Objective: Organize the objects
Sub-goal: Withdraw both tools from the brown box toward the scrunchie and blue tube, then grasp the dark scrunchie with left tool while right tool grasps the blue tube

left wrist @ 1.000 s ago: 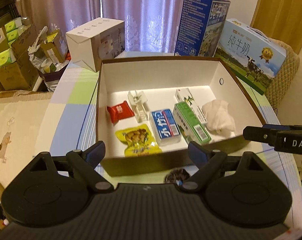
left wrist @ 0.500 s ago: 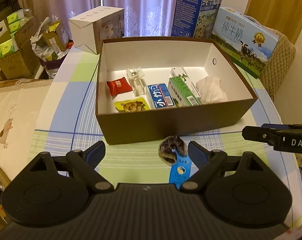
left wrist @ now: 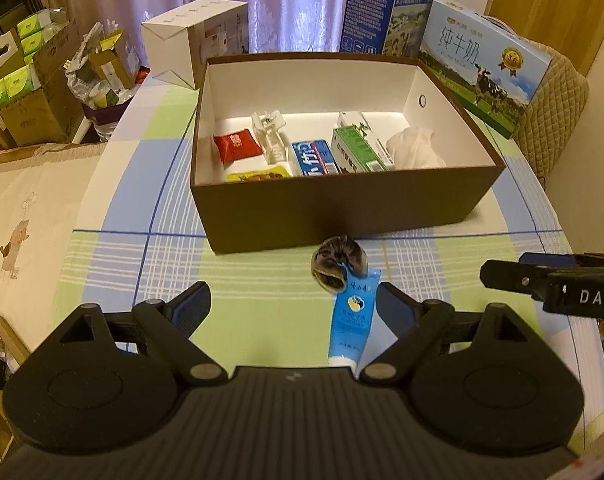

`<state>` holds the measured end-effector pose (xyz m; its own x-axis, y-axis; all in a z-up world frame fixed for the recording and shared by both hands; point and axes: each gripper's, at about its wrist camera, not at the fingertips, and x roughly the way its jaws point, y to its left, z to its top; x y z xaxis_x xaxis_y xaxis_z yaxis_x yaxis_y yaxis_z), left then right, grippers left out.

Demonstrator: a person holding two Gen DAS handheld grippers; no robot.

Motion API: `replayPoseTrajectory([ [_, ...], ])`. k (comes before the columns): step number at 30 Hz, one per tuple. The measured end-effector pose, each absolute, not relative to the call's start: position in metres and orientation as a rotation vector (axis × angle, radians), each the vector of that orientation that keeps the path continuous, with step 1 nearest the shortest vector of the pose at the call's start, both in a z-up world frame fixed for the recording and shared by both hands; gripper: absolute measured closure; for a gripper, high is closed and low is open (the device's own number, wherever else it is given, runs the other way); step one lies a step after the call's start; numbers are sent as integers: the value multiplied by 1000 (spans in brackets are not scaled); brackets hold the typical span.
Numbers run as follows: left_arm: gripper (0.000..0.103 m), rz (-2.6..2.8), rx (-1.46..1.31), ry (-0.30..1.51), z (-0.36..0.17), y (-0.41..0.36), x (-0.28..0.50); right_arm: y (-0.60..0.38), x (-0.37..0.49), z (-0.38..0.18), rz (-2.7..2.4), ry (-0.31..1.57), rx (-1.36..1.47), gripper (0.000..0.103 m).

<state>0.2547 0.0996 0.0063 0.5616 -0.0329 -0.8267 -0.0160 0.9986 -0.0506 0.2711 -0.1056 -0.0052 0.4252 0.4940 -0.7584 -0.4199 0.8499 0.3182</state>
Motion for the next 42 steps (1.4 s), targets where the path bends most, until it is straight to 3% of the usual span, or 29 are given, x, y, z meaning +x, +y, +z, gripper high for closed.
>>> replayPoseTrajectory([
  [42, 14, 50, -55, 1163, -64, 134, 239, -55, 243, -80, 614, 1233, -3, 38],
])
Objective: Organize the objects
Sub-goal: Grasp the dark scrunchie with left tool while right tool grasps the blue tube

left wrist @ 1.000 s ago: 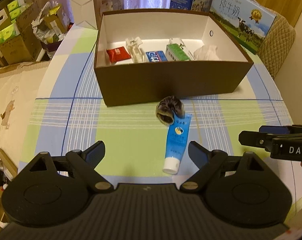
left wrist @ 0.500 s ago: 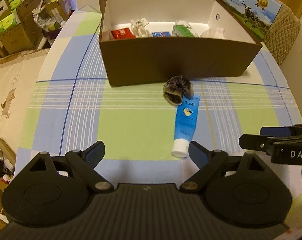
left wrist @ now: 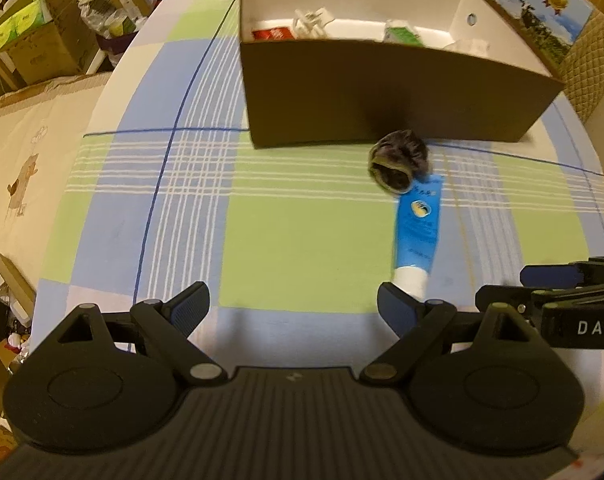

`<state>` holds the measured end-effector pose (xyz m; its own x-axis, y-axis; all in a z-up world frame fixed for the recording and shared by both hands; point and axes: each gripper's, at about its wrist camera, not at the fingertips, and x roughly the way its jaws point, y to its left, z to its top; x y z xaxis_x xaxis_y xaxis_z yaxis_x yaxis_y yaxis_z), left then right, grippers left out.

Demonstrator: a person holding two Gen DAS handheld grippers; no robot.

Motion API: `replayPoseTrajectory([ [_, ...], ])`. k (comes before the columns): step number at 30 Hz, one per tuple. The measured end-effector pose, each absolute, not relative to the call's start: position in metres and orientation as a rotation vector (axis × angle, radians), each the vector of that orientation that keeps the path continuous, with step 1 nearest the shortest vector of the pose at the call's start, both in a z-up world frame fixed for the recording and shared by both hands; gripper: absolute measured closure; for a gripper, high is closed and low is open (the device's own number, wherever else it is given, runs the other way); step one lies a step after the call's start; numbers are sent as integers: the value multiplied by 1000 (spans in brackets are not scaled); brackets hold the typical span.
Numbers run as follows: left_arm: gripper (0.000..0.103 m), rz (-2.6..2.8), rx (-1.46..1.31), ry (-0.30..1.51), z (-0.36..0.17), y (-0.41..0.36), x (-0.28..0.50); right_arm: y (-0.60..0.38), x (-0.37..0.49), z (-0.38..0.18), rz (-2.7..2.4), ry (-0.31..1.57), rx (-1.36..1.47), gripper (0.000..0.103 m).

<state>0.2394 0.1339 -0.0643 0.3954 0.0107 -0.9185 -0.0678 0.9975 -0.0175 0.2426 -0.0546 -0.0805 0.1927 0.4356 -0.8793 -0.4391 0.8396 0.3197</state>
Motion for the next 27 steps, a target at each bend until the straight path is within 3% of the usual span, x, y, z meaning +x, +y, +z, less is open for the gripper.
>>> replayPoseTrajectory([
  [15, 14, 111, -52, 1190, -87, 166, 255, -14, 263, -109, 593, 1288, 24, 38],
  [27, 14, 117, -64, 1199, -95, 176, 258, 8, 258, -115, 535, 1167, -122, 39],
])
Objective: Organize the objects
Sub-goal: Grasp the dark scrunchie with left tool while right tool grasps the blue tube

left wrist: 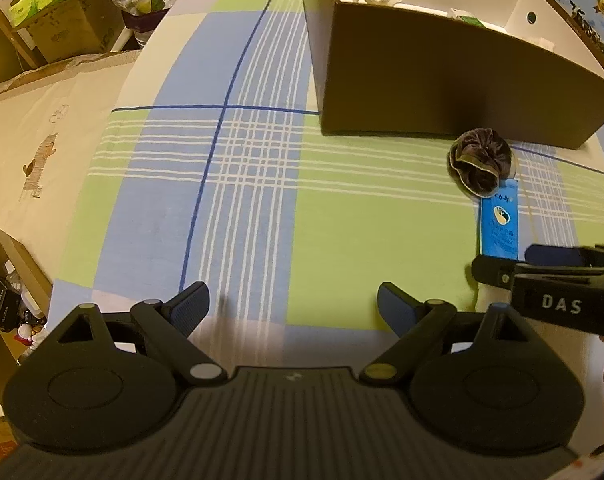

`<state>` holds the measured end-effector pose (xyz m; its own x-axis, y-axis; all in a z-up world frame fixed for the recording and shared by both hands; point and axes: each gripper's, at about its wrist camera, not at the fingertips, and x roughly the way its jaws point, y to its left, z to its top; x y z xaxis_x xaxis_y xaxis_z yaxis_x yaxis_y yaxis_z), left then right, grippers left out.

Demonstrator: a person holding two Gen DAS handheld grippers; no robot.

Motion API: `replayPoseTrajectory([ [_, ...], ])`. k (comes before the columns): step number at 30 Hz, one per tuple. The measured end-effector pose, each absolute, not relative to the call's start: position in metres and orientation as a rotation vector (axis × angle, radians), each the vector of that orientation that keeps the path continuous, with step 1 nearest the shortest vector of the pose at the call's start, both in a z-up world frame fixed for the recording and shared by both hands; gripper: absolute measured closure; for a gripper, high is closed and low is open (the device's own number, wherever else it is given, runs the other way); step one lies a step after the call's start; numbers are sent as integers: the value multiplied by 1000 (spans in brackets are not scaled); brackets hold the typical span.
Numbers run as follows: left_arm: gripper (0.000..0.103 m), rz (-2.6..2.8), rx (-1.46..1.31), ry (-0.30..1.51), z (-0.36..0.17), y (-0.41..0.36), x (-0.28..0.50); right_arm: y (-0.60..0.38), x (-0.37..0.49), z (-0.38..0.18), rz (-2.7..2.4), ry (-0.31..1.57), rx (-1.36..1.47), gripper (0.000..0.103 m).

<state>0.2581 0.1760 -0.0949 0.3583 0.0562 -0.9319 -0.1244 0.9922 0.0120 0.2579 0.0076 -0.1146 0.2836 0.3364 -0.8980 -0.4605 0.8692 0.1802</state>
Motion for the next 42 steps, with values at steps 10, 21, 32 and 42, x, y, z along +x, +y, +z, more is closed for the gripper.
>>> replayPoseTrajectory([
  [10, 14, 47, -57, 1195, -98, 159, 263, -30, 257, -111, 509, 1130, -172, 71],
  [21, 14, -92, -62, 1147, -106, 120, 277, -113, 285, -99, 328, 1133, -59, 71],
  [32, 15, -111, -119, 1027, -109, 76, 324, -176, 318, -89, 217, 1128, 70, 71],
  [42, 40, -86, -66, 1008, -130, 55, 358, -184, 318, -87, 261, 1118, 87, 62],
])
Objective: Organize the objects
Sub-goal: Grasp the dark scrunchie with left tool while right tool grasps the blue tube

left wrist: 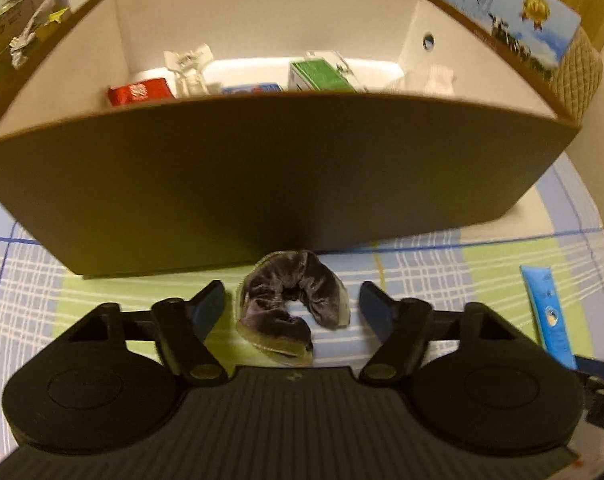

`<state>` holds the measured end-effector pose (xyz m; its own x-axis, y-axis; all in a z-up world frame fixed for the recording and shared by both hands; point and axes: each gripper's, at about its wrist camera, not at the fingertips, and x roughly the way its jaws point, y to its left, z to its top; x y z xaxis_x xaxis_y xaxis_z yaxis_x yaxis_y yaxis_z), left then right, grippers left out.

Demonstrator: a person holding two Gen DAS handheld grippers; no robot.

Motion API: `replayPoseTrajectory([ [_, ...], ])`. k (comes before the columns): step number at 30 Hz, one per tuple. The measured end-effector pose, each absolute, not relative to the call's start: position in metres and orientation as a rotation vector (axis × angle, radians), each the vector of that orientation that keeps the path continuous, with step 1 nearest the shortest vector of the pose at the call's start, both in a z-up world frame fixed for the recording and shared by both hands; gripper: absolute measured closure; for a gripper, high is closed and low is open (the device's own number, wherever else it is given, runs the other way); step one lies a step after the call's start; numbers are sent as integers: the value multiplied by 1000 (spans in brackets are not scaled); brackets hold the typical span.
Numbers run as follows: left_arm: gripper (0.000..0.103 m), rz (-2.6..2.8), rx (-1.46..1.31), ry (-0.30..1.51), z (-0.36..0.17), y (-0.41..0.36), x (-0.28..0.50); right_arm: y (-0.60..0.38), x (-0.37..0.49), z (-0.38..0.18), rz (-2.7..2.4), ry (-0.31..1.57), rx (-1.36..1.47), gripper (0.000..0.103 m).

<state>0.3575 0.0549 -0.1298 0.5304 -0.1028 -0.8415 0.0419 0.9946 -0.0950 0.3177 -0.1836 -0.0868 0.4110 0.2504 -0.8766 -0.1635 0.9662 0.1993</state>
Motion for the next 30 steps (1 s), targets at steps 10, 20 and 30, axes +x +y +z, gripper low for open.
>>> replayPoseTrajectory([
  [10, 77, -85, -22, 1026, -128, 62, 343, -176, 323, -91, 274, 1105, 57, 54],
  [20, 77, -113, -19, 1100, -120, 81, 292, -155, 302, -96, 357, 1058, -189, 65],
  [30, 77, -167, 16, 1163, -117, 67, 257, -146, 260, -97, 596, 1099, -249, 70],
])
